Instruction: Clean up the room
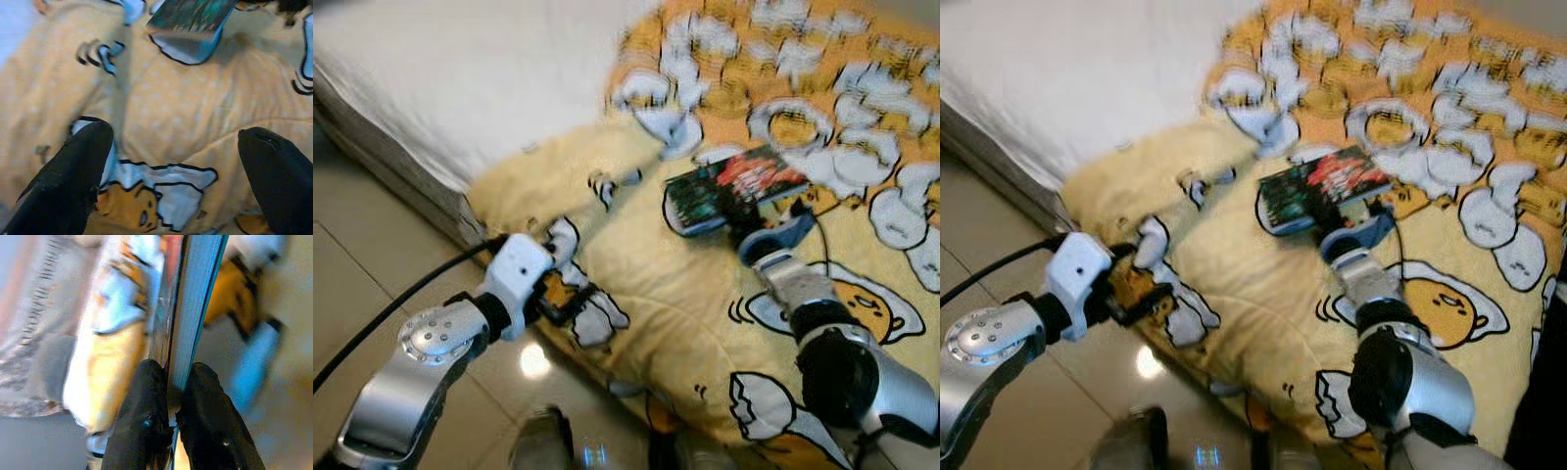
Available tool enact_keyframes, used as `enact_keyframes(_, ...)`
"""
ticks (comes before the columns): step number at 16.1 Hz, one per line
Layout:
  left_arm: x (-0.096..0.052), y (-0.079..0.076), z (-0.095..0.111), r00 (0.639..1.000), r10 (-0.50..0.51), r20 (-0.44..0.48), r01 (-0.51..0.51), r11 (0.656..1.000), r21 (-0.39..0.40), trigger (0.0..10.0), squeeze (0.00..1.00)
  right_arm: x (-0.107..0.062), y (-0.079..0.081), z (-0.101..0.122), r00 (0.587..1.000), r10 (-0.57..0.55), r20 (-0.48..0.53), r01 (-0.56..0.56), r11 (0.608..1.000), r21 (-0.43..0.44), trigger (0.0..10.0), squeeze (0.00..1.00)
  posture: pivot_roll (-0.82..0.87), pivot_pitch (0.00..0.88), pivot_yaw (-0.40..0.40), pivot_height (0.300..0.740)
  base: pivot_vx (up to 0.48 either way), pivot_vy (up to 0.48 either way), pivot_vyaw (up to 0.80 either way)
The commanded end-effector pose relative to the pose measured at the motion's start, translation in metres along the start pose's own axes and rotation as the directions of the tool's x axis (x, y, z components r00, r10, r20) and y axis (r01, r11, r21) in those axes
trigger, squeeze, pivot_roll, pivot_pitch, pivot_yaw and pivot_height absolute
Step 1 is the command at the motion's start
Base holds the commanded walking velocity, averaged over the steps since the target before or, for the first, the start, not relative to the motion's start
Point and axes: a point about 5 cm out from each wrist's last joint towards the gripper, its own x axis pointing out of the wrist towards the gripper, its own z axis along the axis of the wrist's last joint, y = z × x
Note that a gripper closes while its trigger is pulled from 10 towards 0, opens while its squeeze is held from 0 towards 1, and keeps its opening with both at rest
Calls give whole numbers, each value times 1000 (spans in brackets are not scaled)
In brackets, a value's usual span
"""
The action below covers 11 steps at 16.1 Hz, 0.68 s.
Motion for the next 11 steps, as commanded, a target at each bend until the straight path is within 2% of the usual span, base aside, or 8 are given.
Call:
enact_keyframes(1, 0, -3, -6, 999, 34, -13, -34, 999, -6, 10000, 690, -2, 7, 11, 998, 61, 19, -59, 995, -85, 0, 0, 90, 0, -60, 740, 0, 0, 0)
enact_keyframes(3, 1, -6, -11, 996, 90, -7, -91, 996, -26, 10000, 690, -6, 16, 10, 993, 114, -7, -114, 976, -185, 0, 0, 80, 0, -52, 740, 0, 0, 0)
enact_keyframes(5, 0, -10, -15, 986, 169, -4, -169, 984, -50, 10000, 690, -10, 30, 12, 983, 179, -28, -178, 922, -345, 0, 0, 78, 0, -49, 740, 0, 0, 0)
enact_keyframes(7, 1, -10, -17, 980, 200, -6, -200, 978, -55, 10000, 686, -11, 35, 14, 980, 197, -25, -191, 901, -390, 0, 0, 79, 0, -48, 740, 0, 0, 0)
enact_keyframes(9, 5, -8, -15, 974, 225, 7, -224, 973, -60, 10000, 682, -11, 32, 18, 984, 176, -14, -167, 901, -401, 0, 0, 81, 0, -49, 740, 0, 0, 0)
enact_keyframes(11, 6, -5, -15, 969, 246, 18, -245, 968, -63, 10000, 671, -15, 31, 23, 988, 153, 15, -125, 857, -501, 0, 0, 83, 0, -47, 740, 0, 0, 0)
